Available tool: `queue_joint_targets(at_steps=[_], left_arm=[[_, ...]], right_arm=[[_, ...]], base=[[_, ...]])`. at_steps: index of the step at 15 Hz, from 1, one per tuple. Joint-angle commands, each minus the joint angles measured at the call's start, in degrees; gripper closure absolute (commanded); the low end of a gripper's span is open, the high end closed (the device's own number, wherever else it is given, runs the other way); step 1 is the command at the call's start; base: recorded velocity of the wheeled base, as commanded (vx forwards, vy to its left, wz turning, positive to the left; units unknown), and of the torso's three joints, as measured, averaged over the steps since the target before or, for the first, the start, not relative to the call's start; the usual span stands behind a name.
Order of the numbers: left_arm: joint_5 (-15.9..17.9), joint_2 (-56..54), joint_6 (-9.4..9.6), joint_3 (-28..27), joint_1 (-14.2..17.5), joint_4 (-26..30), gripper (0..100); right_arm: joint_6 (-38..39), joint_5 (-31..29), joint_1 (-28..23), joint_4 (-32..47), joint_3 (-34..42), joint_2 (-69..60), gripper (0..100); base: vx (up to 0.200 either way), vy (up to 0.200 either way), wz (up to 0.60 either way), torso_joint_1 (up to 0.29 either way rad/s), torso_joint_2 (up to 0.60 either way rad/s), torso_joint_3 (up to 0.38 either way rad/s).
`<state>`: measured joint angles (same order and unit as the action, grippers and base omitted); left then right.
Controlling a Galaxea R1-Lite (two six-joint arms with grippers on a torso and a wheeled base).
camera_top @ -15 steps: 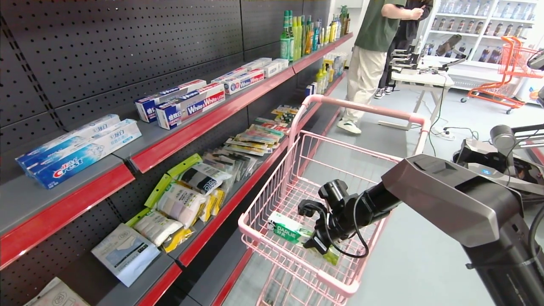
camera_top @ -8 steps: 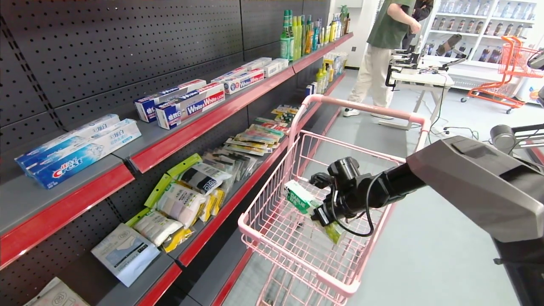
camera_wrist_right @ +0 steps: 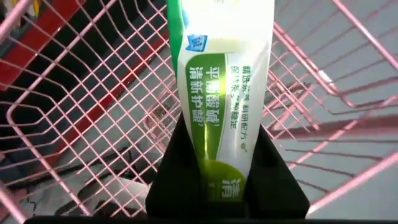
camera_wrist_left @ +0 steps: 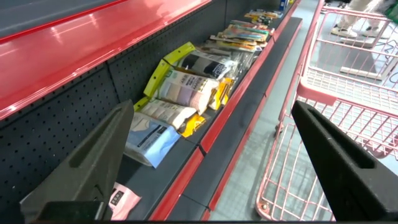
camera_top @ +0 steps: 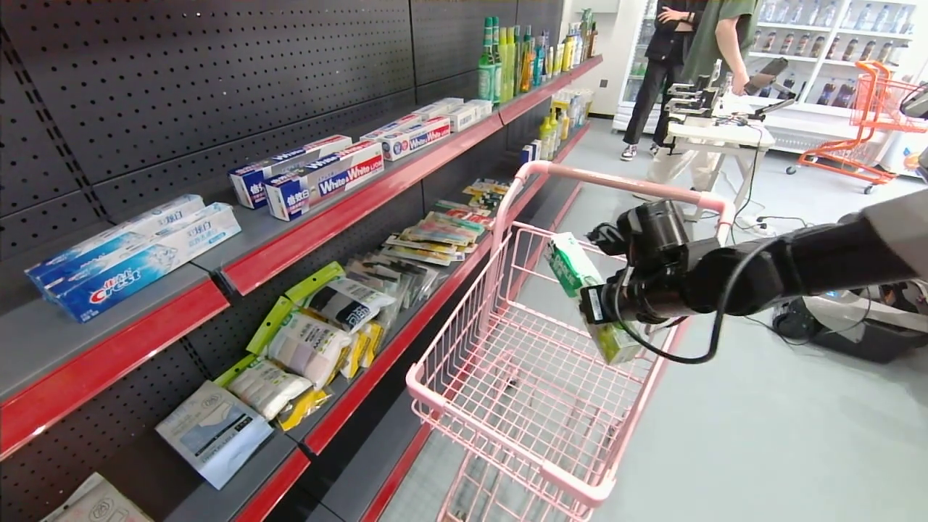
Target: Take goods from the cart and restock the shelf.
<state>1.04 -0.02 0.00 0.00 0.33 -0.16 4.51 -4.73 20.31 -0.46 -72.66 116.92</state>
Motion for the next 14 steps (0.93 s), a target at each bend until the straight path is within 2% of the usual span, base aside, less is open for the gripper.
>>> queue_joint_targets(at_steps=[1,6,9,14], left_arm=[[0.02,0.02,0.0,0.0,0.02,-0.02,0],[0.02,0.02,0.0,0.0,0.02,-0.02,0],[0.02,0.02,0.0,0.0,0.02,-0.02,0],[0.02,0.02,-0.09,0.0,0.02,-0.02,0]], right_arm=[[1.29,-5.03,-0.45,4.15,9.81,-16.55,100],[0.41,-8.37,-7.48,18.39,17.11,-40.46,100],[-7.94,-8.72,-10.47,19.01,26.16,-55.04,100],[-16.38,-11.0,-12.75,20.77,32.14,-68.4,100]], base=[[0.0,0.0,0.0,0.0,0.0,0.0],[0.0,0.0,0.0,0.0,0.0,0.0],[0.0,0.0,0.0,0.0,0.0,0.0],[0.0,0.0,0.0,0.0,0.0,0.0]])
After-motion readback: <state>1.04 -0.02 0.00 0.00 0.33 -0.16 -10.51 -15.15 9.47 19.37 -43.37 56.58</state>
